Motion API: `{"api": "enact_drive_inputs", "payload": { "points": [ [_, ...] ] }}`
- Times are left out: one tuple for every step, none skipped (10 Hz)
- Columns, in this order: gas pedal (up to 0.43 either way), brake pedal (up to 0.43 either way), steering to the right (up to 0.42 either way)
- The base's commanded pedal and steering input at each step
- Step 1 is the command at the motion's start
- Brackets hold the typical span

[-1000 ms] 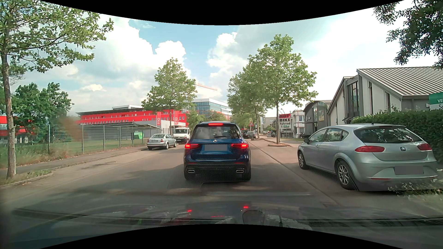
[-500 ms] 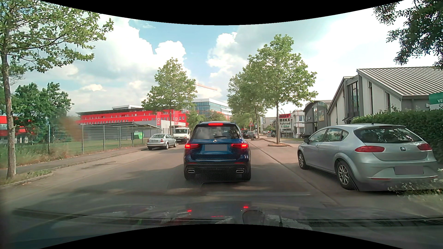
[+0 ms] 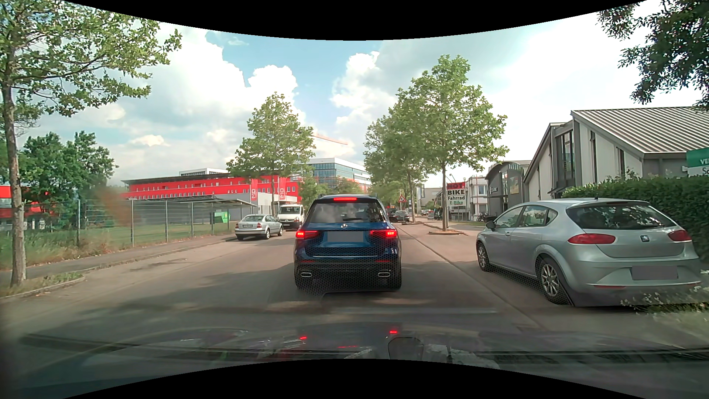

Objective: Follow the waypoints while adhering to traffic rules and regulations

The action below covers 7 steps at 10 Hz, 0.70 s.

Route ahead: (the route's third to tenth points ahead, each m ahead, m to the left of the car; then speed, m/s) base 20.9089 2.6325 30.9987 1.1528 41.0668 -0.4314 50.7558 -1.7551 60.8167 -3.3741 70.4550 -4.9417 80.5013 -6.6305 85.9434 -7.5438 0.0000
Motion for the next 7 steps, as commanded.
{"api": "enact_drive_inputs", "payload": {
  "points": [
    [0.000, 0.268, -0.005],
    [0.000, 0.268, -0.005],
    [0.000, 0.268, -0.005],
    [0.000, 0.268, -0.005],
    [0.000, 0.268, -0.005],
    [0.000, 0.268, -0.005],
    [0.000, 0.268, -0.004]
  ]
}}
